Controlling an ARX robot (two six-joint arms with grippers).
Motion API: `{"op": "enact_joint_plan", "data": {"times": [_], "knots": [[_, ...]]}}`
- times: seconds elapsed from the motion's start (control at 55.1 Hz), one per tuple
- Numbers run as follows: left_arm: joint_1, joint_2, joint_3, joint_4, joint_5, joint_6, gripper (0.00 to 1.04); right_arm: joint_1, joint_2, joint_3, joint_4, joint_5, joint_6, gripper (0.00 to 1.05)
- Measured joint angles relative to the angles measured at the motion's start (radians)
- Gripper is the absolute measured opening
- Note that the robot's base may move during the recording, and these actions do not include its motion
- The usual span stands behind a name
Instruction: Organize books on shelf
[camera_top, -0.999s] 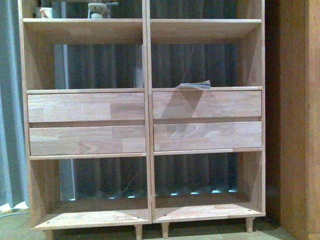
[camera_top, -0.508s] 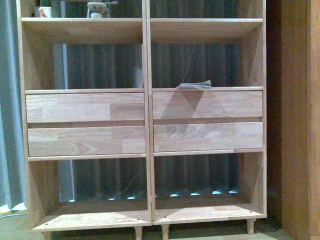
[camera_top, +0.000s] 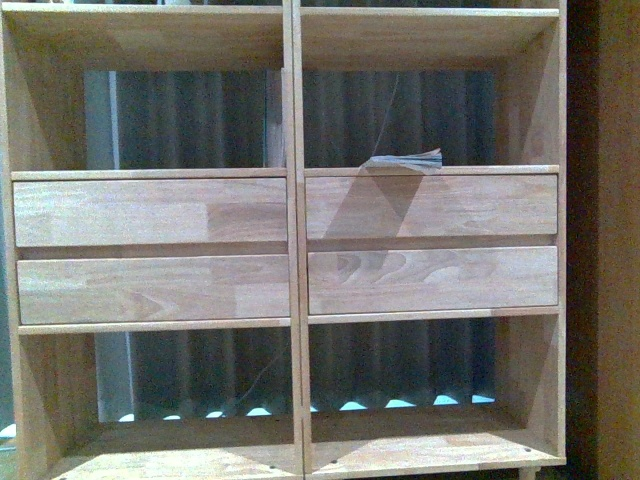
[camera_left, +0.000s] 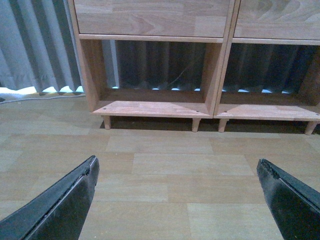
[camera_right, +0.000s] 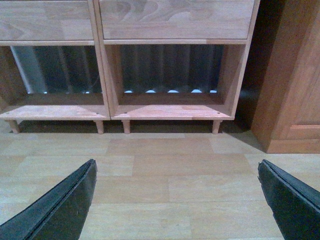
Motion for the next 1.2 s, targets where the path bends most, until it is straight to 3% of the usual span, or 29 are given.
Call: {"op": "enact_joint_plan", "data": {"times": [1.198], "knots": [[0.0,0.0,0.0,0.0,0.0,0.0,0.97,0.0,0.0,0.0,0.0,0.0,0.0,0.98]]}}
